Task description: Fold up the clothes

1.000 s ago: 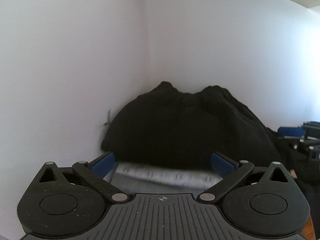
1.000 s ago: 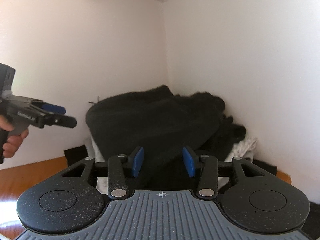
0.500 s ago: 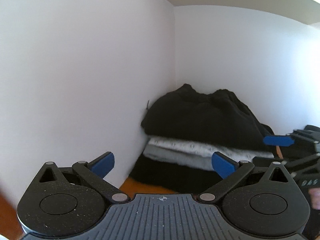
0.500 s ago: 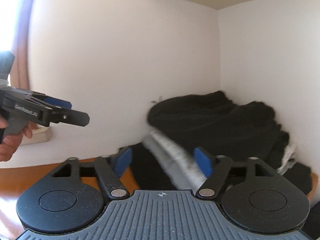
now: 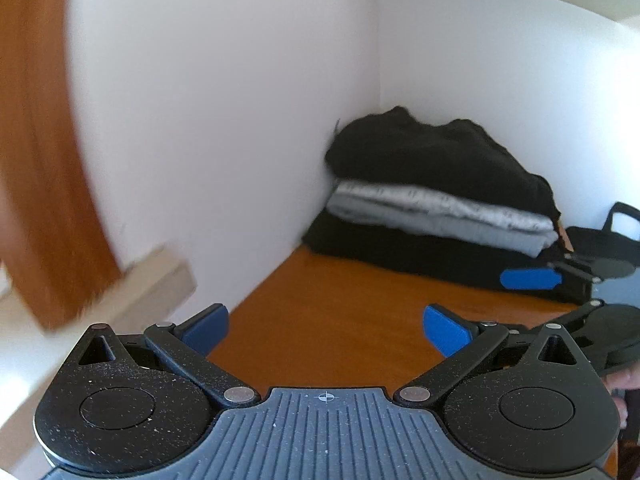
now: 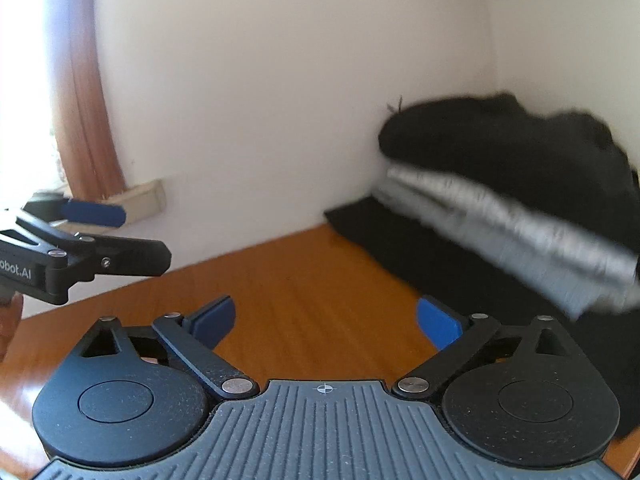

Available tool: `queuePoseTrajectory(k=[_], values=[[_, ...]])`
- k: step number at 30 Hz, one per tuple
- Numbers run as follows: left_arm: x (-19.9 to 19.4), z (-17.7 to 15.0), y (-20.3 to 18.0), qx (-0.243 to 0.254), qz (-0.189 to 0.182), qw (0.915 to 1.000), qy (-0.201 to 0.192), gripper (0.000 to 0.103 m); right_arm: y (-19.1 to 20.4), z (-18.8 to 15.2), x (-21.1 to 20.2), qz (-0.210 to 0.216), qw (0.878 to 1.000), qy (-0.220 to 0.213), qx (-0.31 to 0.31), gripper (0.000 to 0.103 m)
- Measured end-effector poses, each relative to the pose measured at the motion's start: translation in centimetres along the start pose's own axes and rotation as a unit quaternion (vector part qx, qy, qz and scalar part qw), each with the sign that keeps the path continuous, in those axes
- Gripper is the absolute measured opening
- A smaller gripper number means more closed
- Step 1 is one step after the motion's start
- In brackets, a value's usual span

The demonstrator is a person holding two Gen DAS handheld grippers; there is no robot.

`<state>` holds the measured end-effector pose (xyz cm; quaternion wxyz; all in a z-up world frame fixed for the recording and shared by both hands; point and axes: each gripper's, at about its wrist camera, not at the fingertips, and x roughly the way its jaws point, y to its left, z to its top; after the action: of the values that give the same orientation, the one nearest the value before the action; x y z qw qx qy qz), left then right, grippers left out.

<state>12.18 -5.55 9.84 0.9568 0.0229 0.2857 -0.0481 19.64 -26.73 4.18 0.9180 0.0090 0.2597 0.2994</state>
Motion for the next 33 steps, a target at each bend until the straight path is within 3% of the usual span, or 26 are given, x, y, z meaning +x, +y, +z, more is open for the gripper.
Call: queuePoseTrajectory(k=[12,23,33], values=[[2.5,-6.0,2.9,-0.023,-0.008,0.9985,0.048,0.103,3.9,-4.3,-0.9,-0.091,0.994,0.043,0.036,0.103],[3.5,-7.8,2.1,0.003,-0.005,0.9982,0.060,0.103,5.8,-6.0,-2.1,-0.186,0.979,0.067,0.043,0.103],[3.3,-8.2,2.2,0.004,-0.005,0.9981,0.062,0.103,7.0,-7.0,-3.4,-0.224,0.970,0.065,0.065,0.103]])
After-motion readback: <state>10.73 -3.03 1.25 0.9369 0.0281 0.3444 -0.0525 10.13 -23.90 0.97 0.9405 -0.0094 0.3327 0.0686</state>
